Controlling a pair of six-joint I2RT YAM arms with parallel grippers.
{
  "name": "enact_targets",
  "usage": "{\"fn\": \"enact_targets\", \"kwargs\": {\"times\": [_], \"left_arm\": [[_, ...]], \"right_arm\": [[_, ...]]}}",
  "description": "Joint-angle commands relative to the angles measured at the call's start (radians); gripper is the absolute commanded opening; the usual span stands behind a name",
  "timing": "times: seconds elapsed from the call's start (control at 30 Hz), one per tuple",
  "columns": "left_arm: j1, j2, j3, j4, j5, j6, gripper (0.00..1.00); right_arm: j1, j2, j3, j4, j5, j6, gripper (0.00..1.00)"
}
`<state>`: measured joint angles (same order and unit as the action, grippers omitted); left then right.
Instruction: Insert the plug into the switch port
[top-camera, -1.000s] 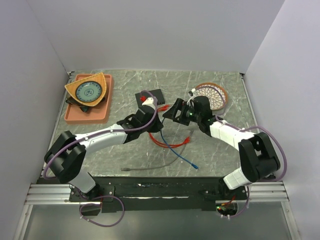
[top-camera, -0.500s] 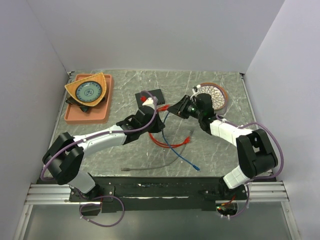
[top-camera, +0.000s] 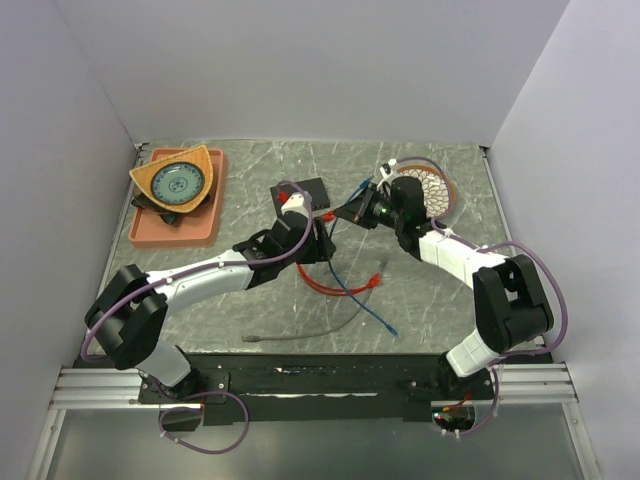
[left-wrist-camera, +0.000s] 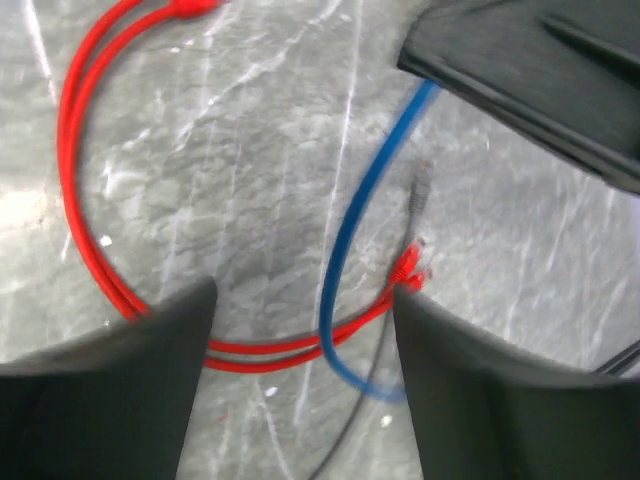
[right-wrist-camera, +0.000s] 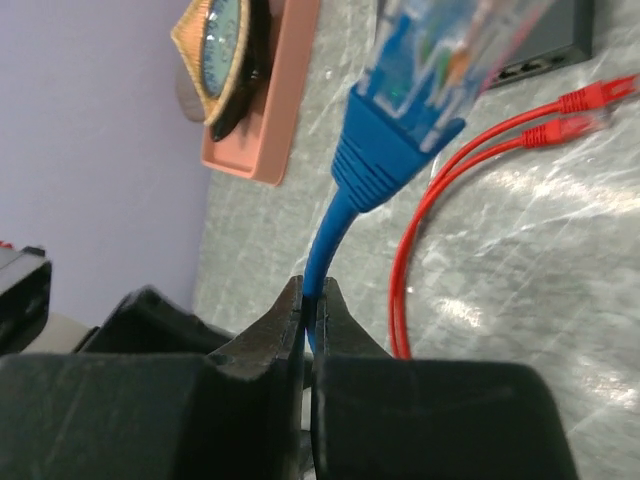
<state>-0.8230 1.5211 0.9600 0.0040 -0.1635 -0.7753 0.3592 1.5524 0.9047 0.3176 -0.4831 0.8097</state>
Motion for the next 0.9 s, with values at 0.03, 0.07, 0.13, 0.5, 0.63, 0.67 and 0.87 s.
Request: {"fn": "enact_targets", "kwargs": {"times": [0.03,0.07,0.13,0.5,0.63,0.67,0.87], "left_arm": [[0.038,-0.055,0.086,-0.061,-0.084,0.034,0.92],[0.063,-0.059,0.091,-0.056,-0.065,0.050,0.93],[0.097,-0.079,0.091,-0.047,0.002,0.056,0.94],[0.364,-0.167,-0.023,0.327,0.620,0.042,0.93],[0.377,-0.153,-0.033,0.443,0.786,0.016,0.90],[0.375,-0.150,-0.036,0.470,0.812,-0.004,0.89],[0.372,-0.121,-0.075,0.696,0.906,-0.131,0.85]], "right_arm": [[-0.008,-0.070,0.102,-0.185,0.041,-0.249,0.00],[-0.006,-0.086,0.111,-0.208,0.041,-0.279,0.00],[-0.006,-0.106,0.115,-0.250,0.031,-0.363,0.00],[-0.005,-0.149,0.189,-0.468,-0.499,-0.742,0.00],[0.014,-0.134,0.206,-0.480,-0.648,-0.790,0.00],[0.015,-0.118,0.220,-0.483,-0.664,-0.791,0.00],[0.067,-0.062,0.293,-0.592,-0.678,-0.842,0.00]]}}
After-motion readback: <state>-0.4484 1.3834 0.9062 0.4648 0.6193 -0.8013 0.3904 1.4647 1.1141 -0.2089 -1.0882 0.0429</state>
